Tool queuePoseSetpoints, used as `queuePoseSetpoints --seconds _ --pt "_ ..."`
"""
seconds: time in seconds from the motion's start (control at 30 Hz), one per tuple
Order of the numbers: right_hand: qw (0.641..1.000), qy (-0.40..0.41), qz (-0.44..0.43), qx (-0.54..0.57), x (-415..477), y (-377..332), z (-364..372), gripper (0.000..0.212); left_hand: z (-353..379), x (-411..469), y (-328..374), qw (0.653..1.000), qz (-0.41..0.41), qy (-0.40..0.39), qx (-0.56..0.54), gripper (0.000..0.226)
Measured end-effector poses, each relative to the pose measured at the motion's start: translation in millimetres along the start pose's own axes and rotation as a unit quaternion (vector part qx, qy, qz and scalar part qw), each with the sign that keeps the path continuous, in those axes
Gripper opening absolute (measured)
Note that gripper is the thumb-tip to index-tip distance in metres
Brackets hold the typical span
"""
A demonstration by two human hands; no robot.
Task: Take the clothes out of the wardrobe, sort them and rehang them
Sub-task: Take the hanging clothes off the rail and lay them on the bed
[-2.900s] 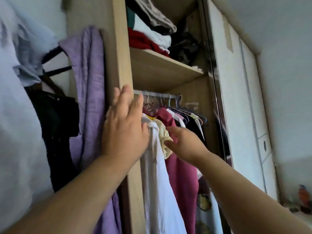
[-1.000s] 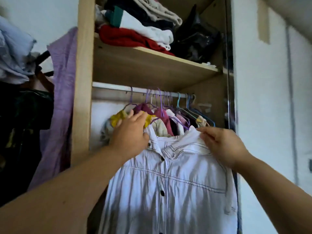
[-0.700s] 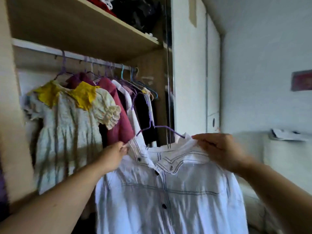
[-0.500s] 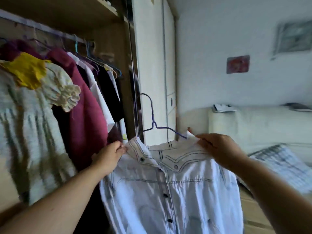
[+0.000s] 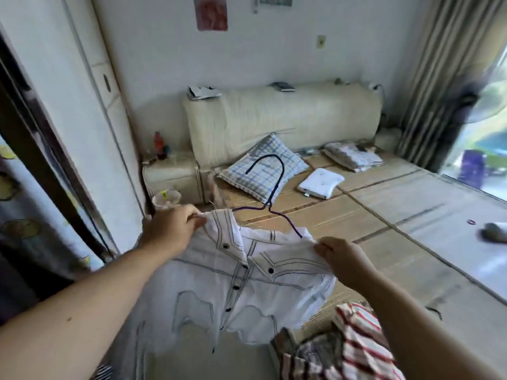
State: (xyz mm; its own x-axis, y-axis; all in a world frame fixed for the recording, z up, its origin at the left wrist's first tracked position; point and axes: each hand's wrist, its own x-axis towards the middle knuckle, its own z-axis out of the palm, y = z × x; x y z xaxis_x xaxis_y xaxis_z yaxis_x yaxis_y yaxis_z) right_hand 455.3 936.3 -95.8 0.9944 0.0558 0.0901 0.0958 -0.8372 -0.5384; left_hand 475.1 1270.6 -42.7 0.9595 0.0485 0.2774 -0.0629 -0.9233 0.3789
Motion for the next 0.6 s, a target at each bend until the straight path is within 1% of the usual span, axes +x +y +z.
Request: queuePoseSetpoints --seconds 0.1,0.17,0.27,0.37,0.47,0.6 --pt "0.996 0.009 0.091 -0.007 -48.2 62.9 -21.7 0.036 47.2 -4.2 57.6 0.994 0.063 -0.084 -0.039 0.022" --pt "0.989 0.018 0.148 -0.005 -79.7 104.4 -38.4 0.034 78.2 -9.6 100.0 0.986 0.085 -0.136 -0.055 0.022" --pt "0.971 0.034 0.237 0.0 -129.7 170.3 -69.7 0.033 131.5 -22.1 174.6 0.967 0.121 -0.211 -0.08 0.028" --pt "0.95 0.049 0.309 0.018 -167.5 230.5 -98.9 0.028 181.2 -32.7 244.9 0.946 0.148 -0.278 -0.072 0.03" --pt "0.935 0.035 0.352 0.033 -187.7 286.3 -121.3 0.026 230.2 -33.9 307.4 0.939 0.163 -0.3 -0.045 0.028" --pt "0.917 0.013 0.391 0.079 -192.4 351.2 -120.3 0.027 294.2 -28.3 362.7 0.927 0.178 -0.329 -0.003 0.027"
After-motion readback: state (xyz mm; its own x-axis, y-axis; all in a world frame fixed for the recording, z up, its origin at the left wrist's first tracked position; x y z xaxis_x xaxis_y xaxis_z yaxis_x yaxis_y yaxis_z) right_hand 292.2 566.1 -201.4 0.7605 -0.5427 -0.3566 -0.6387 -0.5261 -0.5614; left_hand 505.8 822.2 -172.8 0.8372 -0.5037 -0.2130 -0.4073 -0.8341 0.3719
